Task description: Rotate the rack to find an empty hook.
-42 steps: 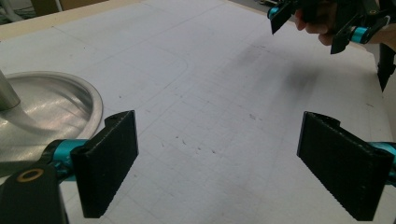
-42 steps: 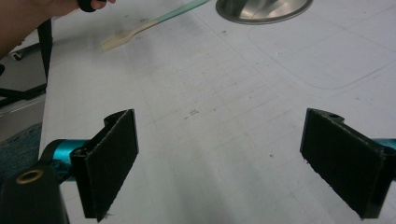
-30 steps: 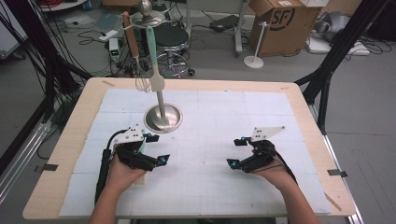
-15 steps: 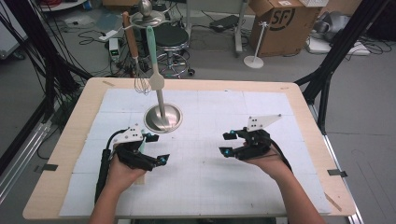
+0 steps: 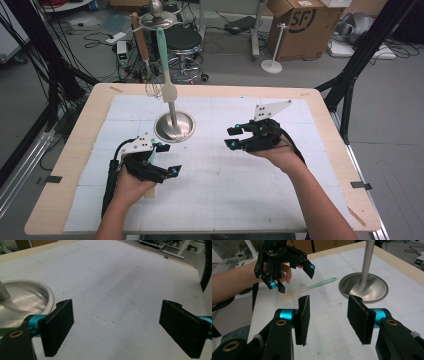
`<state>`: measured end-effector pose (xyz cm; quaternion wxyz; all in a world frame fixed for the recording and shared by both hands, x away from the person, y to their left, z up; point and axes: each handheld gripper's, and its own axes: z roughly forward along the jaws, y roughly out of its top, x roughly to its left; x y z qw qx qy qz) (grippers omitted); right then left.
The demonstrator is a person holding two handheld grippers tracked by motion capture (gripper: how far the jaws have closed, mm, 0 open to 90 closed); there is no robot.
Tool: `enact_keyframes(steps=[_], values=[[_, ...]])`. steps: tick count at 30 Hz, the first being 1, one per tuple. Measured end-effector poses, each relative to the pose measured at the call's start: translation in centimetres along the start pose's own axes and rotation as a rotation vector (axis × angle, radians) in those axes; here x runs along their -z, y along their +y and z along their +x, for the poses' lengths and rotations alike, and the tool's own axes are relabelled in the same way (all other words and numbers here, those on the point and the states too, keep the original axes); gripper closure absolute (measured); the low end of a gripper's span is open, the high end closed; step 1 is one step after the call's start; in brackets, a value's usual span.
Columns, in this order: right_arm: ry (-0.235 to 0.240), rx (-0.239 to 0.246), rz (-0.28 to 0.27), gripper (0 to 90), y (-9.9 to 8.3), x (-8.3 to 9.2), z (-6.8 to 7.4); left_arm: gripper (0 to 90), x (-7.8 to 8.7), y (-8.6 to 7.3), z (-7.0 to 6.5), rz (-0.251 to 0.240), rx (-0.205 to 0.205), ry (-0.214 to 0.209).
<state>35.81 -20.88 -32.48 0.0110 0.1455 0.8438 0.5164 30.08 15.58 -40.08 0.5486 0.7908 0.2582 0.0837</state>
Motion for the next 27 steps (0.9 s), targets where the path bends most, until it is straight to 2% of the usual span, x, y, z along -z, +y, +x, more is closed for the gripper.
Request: enact_keyframes(steps=[11,16,19,22,27], values=[[-0.002,0.003,0.004,61.9,1.5,0.3,-1.1,13.1,0.0,0.0,0.0,0.005,-0.006,0.000],[-0.009,0.012,0.018,66.2,3.0,0.6,-1.4,13.1,0.0,0.0,0.0,0.002,-0.003,-0.005],[-0.018,0.014,-0.010,69.4,4.0,0.7,-1.6,13.1,0.0,0.0,0.0,0.006,-0.004,-0.002],[-0.035,0.016,-0.009,72.2,5.1,0.6,-1.8,13.1,0.0,0.0,0.0,0.006,-0.004,0.000],[-0.030,0.042,-0.018,76.0,6.9,0.6,-2.1,13.1,0.0,0.0,0.0,0.002,-0.001,0.000]])
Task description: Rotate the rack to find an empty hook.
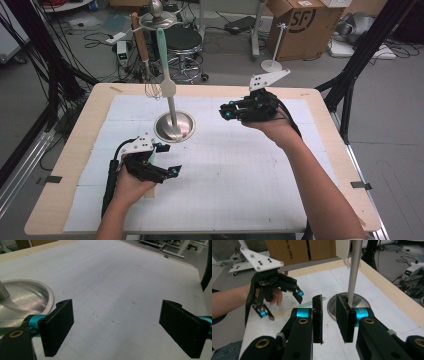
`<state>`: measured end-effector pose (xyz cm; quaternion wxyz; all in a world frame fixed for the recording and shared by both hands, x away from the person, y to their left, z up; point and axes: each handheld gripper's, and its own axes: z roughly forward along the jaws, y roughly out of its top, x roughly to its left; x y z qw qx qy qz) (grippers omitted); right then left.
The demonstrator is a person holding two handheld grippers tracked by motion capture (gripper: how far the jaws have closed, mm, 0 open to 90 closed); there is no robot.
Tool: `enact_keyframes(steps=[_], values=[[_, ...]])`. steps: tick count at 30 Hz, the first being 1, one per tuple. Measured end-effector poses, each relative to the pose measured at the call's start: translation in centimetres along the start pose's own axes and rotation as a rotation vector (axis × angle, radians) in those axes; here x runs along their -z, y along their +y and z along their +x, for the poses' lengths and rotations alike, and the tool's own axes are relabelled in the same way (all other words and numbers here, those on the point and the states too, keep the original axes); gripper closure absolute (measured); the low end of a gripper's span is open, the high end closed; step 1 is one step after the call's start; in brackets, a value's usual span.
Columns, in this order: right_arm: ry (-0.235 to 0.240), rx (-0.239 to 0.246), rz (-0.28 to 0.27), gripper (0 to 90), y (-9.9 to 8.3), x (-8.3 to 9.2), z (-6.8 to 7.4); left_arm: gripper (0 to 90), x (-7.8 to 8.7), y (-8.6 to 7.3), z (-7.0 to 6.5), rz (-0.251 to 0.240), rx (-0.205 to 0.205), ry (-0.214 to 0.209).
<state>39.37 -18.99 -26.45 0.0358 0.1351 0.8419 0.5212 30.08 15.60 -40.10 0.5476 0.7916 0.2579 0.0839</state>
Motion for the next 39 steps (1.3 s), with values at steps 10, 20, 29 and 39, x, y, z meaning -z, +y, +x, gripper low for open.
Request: enact_keyframes(steps=[10,20,29,39], values=[[0.012,0.039,-0.016,82.6,3.2,-0.5,-0.4,13.1,0.0,0.0,0.1,0.000,0.000,-0.001],[0.019,0.067,0.001,86.8,5.2,-1.7,-0.4,13.1,-0.1,0.0,0.1,-0.001,-0.001,-0.002],[0.012,0.078,-0.020,89.5,7.6,-1.8,-0.8,13.1,-0.1,0.0,0.0,-0.001,-0.003,-0.009],[0.006,0.097,-0.029,89.5,10.5,-2.4,-1.4,13.1,-0.1,0.0,0.0,-0.003,-0.001,-0.009]])
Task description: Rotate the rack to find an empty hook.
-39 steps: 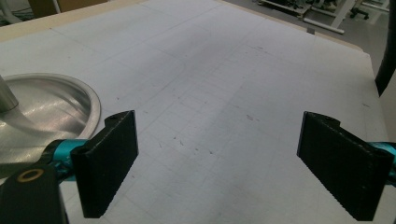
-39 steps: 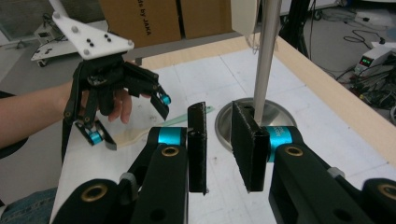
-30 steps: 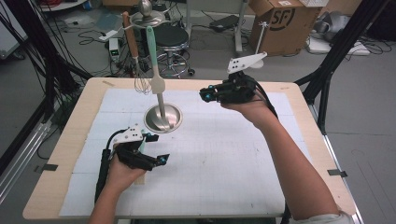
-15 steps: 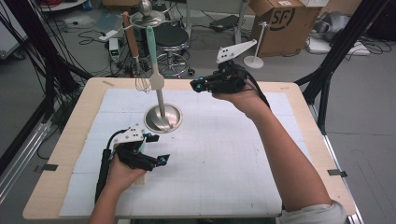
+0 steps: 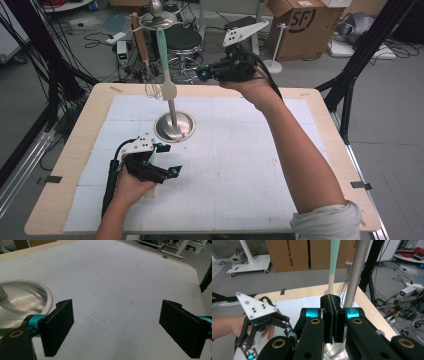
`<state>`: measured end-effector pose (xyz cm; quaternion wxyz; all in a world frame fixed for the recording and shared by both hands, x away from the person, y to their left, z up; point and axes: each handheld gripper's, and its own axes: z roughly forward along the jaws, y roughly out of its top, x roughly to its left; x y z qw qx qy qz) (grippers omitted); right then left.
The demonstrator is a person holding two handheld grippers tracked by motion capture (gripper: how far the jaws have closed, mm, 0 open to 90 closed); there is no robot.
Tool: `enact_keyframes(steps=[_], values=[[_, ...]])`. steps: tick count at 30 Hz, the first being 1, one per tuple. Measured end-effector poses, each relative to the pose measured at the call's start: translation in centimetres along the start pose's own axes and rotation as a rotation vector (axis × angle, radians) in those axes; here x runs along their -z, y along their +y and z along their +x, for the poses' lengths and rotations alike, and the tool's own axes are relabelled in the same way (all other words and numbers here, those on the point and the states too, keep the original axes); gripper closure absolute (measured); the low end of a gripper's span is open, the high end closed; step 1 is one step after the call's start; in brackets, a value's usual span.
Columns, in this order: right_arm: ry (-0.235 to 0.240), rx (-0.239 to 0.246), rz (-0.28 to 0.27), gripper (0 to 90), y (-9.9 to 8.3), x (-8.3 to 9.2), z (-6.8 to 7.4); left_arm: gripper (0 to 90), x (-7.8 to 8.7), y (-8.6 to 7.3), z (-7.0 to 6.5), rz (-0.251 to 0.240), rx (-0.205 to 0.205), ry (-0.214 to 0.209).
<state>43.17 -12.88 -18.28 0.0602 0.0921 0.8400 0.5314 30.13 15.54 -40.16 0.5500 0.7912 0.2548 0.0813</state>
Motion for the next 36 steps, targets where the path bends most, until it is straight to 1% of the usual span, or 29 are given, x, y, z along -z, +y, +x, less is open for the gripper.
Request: enact_keyframes(steps=[3,9,14,15,17,19,20,23,25,27,30,33,35,36], values=[[0.000,0.014,-0.010,89.5,0.8,0.0,-0.4,13.1,0.0,0.0,0.0,0.000,0.001,0.000],[-0.006,0.008,-0.007,89.5,1.9,-0.1,-1.6,13.1,0.0,0.0,0.0,0.001,0.004,-0.002],[0.004,0.011,-0.006,89.5,2.7,0.1,-2.3,13.1,0.0,0.0,0.1,0.004,0.002,-0.002],[0.007,0.018,-0.010,89.5,2.9,0.2,-2.4,13.1,0.0,-0.1,0.1,0.004,0.003,-0.004],[-0.003,0.023,-0.026,89.6,3.2,0.5,-2.6,13.1,0.0,-0.1,0.1,0.004,0.004,-0.006],[0.004,0.022,-0.047,89.7,3.3,0.8,-2.9,13.1,0.0,-0.1,0.1,0.003,0.003,-0.005],[-0.005,0.018,-0.049,89.7,3.3,0.9,-3.1,13.1,0.0,-0.1,0.1,0.004,0.002,-0.008],[-0.006,0.003,-0.043,89.7,3.1,1.0,-3.6,13.1,-0.1,-0.1,0.2,0.008,0.000,-0.006],[-0.007,-0.015,-0.047,89.7,3.0,1.0,-3.8,13.1,-0.1,-0.1,0.1,0.009,0.001,-0.005],[-0.011,-0.015,-0.052,89.7,2.9,0.9,-4.1,13.1,-0.1,-0.1,0.2,0.006,0.007,-0.002],[-0.008,-0.016,-0.059,89.7,3.1,0.7,-4.1,13.1,-0.1,-0.1,0.2,0.008,0.006,-0.005],[-0.024,-0.011,-0.063,89.9,3.5,0.9,-4.4,13.1,-0.2,-0.2,0.2,0.011,0.006,-0.004],[-0.022,-0.021,-0.055,89.9,4.0,1.0,-4.5,13.1,-0.2,-0.2,0.2,0.015,0.005,-0.005],[-0.027,-0.015,-0.045,89.9,4.2,1.0,-4.5,13.1,-0.3,-0.2,0.2,0.015,0.005,-0.005]])
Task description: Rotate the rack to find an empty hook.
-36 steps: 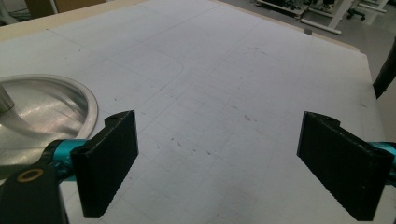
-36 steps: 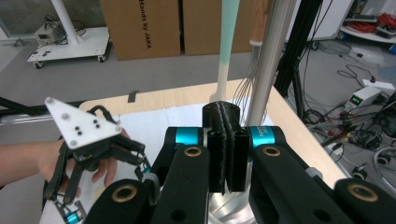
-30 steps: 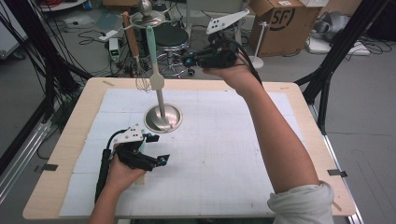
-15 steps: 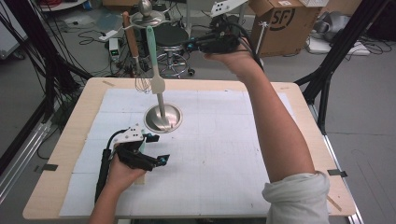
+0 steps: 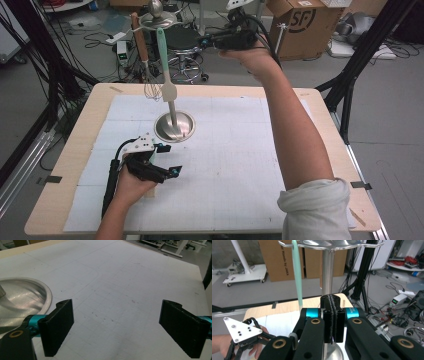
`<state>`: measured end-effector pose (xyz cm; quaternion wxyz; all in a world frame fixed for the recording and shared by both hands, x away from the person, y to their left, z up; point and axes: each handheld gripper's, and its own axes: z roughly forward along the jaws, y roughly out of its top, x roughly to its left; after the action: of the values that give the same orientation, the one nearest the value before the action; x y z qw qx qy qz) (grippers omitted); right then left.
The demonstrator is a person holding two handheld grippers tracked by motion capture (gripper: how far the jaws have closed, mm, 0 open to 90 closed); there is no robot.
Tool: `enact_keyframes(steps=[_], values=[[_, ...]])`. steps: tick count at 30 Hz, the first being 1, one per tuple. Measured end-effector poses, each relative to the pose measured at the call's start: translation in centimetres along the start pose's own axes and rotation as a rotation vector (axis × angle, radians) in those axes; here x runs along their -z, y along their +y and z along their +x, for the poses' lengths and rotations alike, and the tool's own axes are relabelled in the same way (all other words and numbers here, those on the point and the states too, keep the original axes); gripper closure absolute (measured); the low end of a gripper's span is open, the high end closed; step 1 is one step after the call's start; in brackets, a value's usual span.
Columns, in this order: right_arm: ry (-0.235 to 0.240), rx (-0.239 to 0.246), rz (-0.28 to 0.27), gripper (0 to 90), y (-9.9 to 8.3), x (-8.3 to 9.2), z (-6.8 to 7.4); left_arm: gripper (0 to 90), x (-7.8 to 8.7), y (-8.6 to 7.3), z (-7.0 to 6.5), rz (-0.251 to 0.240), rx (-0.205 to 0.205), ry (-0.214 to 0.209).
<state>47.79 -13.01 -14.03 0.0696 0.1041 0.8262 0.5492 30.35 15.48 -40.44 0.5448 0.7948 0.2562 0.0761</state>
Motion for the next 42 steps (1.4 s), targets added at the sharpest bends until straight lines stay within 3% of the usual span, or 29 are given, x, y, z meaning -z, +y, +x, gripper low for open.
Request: enact_keyframes(steps=[12,19,23,32,42], values=[[-0.017,-0.024,-0.004,89.9,1.6,-0.4,-0.3,13.1,0.0,0.0,0.1,-0.003,0.001,-0.001],[-0.026,-0.011,-0.013,90.0,2.2,-0.6,-0.1,13.1,0.1,0.0,0.1,-0.003,0.000,-0.001],[-0.024,-0.009,0.000,89.9,1.6,-0.7,0.0,13.1,0.0,0.0,0.0,-0.003,0.003,-0.002],[-0.031,-0.052,0.033,89.7,-1.3,-0.3,-0.7,13.1,-0.1,-0.1,0.0,0.003,-0.002,-0.005],[-0.018,-0.026,0.038,89.2,-1.0,0.1,0.6,13.1,-0.1,0.0,-0.1,-0.002,0.001,-0.005]])
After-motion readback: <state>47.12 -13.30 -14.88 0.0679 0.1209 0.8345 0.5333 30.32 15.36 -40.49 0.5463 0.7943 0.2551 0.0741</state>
